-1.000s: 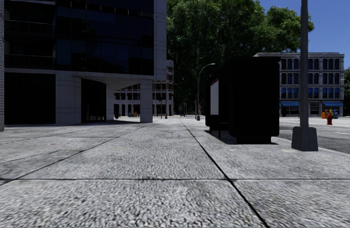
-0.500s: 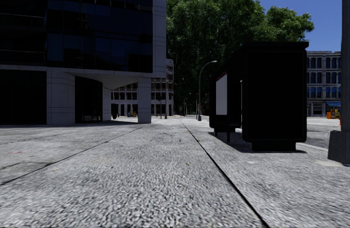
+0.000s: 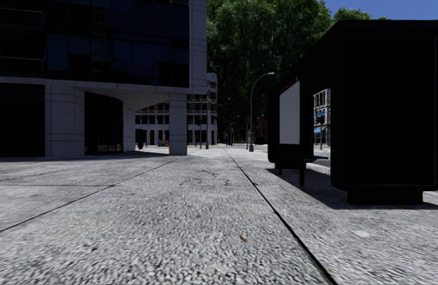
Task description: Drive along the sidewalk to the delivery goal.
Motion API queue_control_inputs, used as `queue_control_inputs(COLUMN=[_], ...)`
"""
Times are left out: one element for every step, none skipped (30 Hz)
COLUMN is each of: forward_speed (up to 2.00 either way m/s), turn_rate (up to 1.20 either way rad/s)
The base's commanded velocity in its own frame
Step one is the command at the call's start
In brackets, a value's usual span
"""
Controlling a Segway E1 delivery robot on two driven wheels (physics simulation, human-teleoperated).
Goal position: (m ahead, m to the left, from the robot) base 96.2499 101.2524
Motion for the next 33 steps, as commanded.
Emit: queue_control_inputs(forward_speed=[2.0,2.0,2.0,2.0,2.0,2.0,2.0,2.0,2.0,2.0,2.0,2.0,2.0,2.0,2.0,2.0,2.0,2.0,2.0,2.0,2.0,2.0,2.0,2.0,2.0,2.0,2.0,2.0,2.0,2.0,2.0,2.0,2.0], turn_rate=[0.0,0.0,0.0,0.0,0.0,0.0,0.0,0.0,0.0,0.0,0.0,0.0,0.0,0.0,0.0,0.0,0.0,0.0,0.0,0.0,0.0,0.0,0.0,0.0,0.0,0.0,0.0,0.0,0.0,0.0,0.0,0.0,0.0])
